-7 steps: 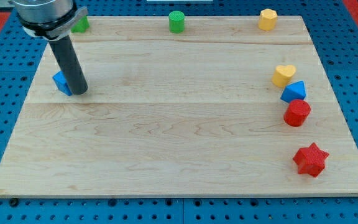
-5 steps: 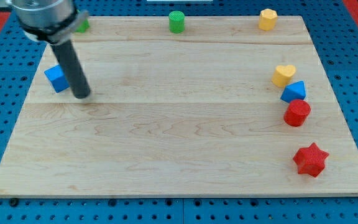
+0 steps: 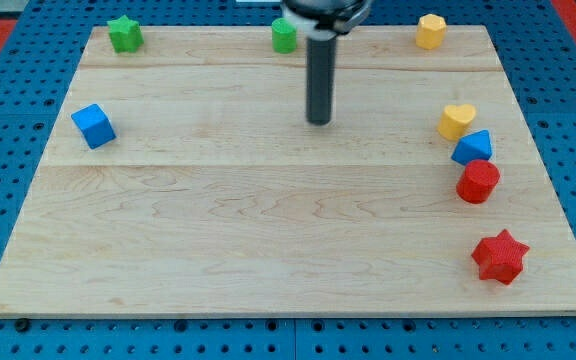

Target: Push the blue triangle to the bottom left

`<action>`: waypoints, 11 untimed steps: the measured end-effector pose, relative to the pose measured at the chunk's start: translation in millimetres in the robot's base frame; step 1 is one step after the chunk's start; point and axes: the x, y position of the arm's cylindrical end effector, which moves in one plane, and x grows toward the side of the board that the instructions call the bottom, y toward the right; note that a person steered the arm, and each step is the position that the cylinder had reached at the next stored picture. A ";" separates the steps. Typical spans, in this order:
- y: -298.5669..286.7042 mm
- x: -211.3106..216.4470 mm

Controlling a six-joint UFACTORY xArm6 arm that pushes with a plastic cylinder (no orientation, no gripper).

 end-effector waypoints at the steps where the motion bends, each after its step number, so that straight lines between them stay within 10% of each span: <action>1: 65.6 -30.5; 4: 294.0 -23.5; 6: 293.0 61.1; 11: 183.3 72.6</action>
